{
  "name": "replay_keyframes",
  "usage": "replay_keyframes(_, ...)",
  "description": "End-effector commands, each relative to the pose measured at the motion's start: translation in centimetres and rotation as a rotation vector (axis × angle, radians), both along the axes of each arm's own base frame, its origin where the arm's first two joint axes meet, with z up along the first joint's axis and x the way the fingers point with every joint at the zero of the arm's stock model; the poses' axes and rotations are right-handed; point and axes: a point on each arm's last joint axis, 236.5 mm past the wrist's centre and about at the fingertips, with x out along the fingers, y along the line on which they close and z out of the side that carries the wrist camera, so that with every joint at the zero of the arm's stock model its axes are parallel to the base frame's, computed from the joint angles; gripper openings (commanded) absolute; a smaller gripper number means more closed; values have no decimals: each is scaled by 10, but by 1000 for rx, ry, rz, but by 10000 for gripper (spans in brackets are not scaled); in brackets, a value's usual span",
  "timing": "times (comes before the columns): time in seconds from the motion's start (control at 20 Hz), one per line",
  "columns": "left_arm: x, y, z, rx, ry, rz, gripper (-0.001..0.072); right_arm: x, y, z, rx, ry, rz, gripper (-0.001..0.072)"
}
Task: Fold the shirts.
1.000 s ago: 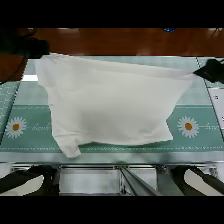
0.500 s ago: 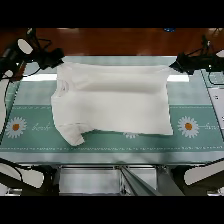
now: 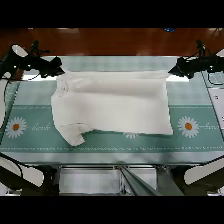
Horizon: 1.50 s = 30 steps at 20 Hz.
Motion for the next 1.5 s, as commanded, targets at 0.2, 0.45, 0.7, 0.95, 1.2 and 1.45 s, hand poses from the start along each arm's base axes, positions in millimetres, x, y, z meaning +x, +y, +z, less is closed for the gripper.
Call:
replay_keyframes(0.2, -73, -18, -37, -44, 233, -234, 28, -75, 3, -37, -39, 258, 146, 20)
replay_keyframes(0.45, -90, -18, -44, -58, 297, -253, 28, -94, 4, -57, -61, 333, 153, 21)
replay_keyframes(0.7, -101, -12, -45, -51, 332, -284, 28, -102, -8, -64, -113, 378, 142, 21)
replay_keyframes(0.95, -118, -13, -37, -81, 397, -295, 511, -100, -9, -62, -133, 400, 88, 407)
replay_keyframes(1.2, -162, 16, -6, -51, 401, -294, 509, -117, -43, -18, -229, 343, 34, 406)
replay_keyframes(1.45, -272, 46, -42, -104, 447, -24, 509, -169, 4, -30, -83, 216, -35, 406)
